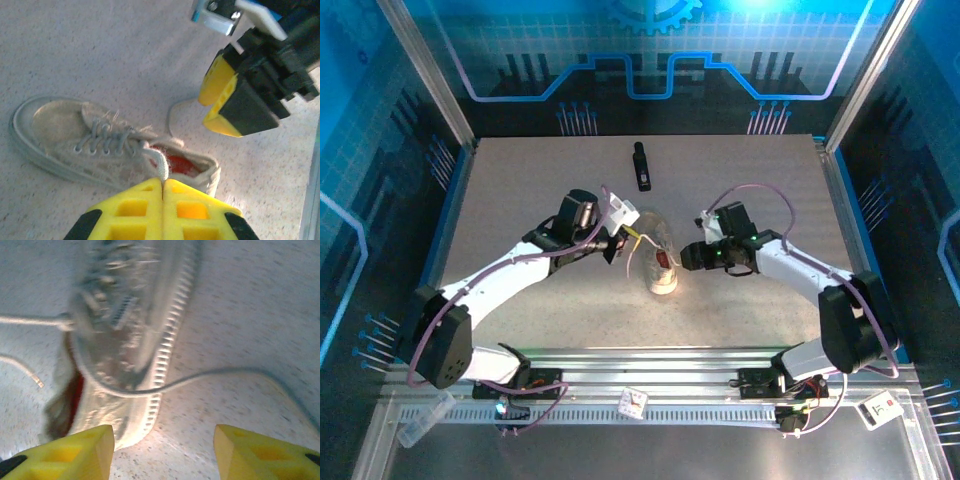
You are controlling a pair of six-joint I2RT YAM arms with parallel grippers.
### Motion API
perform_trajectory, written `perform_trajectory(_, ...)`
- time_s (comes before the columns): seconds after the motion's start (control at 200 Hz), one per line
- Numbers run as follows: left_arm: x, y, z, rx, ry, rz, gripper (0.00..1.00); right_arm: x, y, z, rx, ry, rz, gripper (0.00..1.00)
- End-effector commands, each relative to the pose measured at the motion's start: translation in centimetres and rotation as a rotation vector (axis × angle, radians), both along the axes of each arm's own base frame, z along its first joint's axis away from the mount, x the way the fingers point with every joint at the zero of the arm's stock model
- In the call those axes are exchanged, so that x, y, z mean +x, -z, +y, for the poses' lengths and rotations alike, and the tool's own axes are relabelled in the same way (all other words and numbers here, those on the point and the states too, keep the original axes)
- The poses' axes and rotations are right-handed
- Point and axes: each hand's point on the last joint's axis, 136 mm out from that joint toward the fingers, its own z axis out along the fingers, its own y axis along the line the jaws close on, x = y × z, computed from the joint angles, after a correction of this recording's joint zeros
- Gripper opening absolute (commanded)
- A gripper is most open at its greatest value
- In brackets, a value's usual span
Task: Tie the shoes
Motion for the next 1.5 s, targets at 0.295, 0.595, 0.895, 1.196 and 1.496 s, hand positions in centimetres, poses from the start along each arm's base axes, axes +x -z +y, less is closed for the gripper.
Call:
perform_trajectory(0.295,0.7,0.9,-3.3,-0.125,0.117,0.009,0.0,0.3,2.2,-4.7,-0.166,0.374,0.297,0.57)
perform_trajectory(0.595,1.3,0.8,-3.4,-0.106,0.136,-0.036,0.0,2.2,4.2,-1.0,-0.108,0.47,0.417,0.59)
perform_trajectory(0.895,1.2,1.0,-3.5,-0.062,0.181,-0.057,0.0,3.2,8.7,-0.1,-0.245,0.509,0.543,0.58)
perform_trajectory(1.196,0.9,1.0,-3.4,-0.082,0.196,-0.053,0.0,5.7,8.2,-1.0,-0.356,0.348,0.398,0.0)
perform_trajectory(1.496,0.6,1.5,-2.4,-0.066,0.149,-0.079,0.0,12.3,-2.6,3.5,-0.271,0.12,-0.03,0.0)
